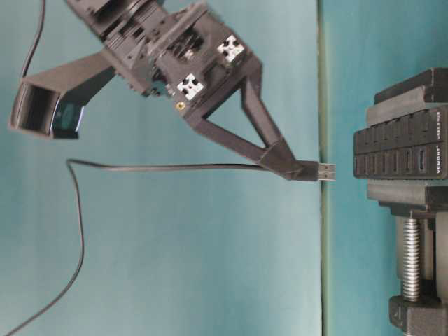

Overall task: Insert the USB into the front port of the fixed hub.
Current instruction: 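Carry the plug with the right gripper to the hub's front port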

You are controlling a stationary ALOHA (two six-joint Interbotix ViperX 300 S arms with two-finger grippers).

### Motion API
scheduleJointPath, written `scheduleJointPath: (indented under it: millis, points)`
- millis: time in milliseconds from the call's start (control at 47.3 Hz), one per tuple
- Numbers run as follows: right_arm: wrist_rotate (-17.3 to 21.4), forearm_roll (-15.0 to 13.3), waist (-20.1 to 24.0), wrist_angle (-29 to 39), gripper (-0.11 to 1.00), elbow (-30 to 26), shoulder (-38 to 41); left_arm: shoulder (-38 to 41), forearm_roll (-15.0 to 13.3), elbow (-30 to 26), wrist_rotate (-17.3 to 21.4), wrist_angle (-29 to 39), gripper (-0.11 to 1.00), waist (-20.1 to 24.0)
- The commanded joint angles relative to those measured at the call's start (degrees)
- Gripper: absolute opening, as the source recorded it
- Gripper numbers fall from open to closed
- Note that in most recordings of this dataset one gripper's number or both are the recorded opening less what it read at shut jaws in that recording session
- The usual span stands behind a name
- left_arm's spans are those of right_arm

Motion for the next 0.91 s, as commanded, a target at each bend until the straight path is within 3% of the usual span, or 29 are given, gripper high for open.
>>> scheduleJointPath:
  millis: [0, 888]
  points:
    - [1.49, 0.09, 0.88, -1.49, 0.06, 0.18, -1.58, 0.18, 0.0, -0.88, -0.09, -0.53, 0.0, -0.09]
    - [3.43, 0.09, 2.81, -1.41, 0.06, 0.26, 3.25, 0.18, 0.0, -0.62, -0.09, -2.55, 0.0, -0.09]
